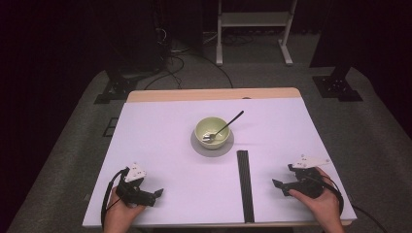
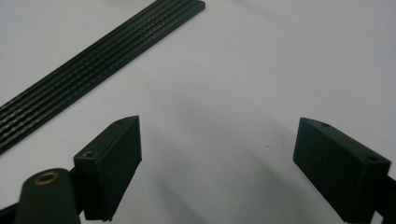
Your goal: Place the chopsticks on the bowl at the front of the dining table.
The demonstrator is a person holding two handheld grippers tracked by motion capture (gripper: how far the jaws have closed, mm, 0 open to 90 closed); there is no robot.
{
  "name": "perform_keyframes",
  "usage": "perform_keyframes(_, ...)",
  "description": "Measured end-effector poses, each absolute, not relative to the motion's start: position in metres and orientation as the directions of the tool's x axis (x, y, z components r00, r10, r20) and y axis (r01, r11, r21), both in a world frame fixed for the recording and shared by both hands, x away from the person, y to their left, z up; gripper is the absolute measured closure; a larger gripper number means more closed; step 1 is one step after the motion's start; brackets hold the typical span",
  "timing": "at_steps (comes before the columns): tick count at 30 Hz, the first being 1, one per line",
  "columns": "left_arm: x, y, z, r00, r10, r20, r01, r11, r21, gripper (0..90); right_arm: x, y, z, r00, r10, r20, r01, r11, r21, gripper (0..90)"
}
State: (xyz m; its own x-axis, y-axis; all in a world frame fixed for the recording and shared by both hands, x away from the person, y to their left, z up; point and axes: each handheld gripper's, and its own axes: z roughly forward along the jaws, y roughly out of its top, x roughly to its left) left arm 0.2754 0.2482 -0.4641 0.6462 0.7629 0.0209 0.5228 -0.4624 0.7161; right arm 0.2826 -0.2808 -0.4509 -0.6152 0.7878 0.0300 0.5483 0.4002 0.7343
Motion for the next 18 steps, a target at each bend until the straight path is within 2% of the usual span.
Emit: perform_keyframes(18,0.275,0.248,-0.464,0.646,0.763,0.021,0.523,-0.463,0.716,0.0,0.285,-0.261,-0.442,-0.648,0.761,0.036,0.521,0.408,0.75,14.3)
